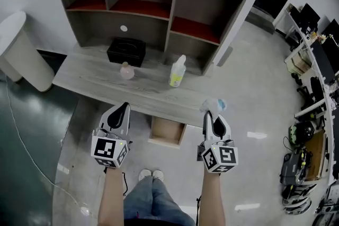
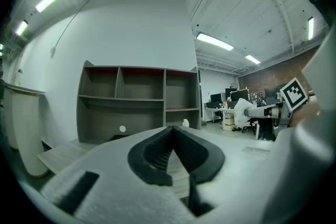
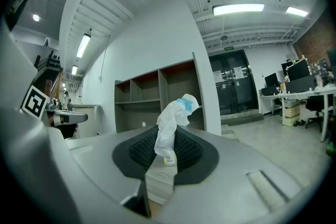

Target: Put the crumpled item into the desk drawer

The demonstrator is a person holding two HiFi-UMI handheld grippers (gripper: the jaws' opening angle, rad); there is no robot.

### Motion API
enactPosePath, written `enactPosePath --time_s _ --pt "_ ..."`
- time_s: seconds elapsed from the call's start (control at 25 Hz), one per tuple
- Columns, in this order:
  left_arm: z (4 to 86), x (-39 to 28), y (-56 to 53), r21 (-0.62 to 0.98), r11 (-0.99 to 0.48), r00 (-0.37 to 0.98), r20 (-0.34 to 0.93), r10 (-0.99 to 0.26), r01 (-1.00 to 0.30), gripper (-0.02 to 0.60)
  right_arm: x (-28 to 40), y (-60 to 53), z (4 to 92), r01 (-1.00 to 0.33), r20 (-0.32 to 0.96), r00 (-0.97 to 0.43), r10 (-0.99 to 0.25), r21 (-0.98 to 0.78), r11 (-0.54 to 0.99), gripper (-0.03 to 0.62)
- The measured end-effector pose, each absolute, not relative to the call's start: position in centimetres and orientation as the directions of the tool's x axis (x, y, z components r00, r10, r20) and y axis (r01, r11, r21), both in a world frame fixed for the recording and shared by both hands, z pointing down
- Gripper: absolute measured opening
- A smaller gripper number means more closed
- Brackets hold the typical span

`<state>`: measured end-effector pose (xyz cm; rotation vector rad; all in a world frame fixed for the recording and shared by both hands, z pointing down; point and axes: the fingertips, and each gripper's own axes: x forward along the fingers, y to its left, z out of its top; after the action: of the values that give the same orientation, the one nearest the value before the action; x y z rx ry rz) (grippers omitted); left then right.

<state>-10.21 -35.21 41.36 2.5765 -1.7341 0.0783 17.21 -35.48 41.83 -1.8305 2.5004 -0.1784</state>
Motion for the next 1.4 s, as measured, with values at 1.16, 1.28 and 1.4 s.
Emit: enactPosePath --time_s 1.16,1.28,1.4 --pt "68.5 -7.1 -34.1 0.163 -0.423 0.452 0.381 -0.807 -0.892 0.002 6.9 -33.4 80.1 -0.865 0.644 -0.488 -0.589 -0.447 0.227 0.224" --pt "67.0 -7.0 -34.7 0.154 -0.425 0.451 0.368 -0.813 -0.892 0.002 7.2 -33.5 78.1 -0.860 0.609 -0.496 -0.618 -0.444 0.252 0.205" --pt "64.4 -6.4 -35.7 0.137 -0.442 0.461 0.339 -0.820 -0.887 0.002 7.8 -34.3 74.5 -0.863 0.542 -0.490 -0.683 -0.413 0.292 0.140"
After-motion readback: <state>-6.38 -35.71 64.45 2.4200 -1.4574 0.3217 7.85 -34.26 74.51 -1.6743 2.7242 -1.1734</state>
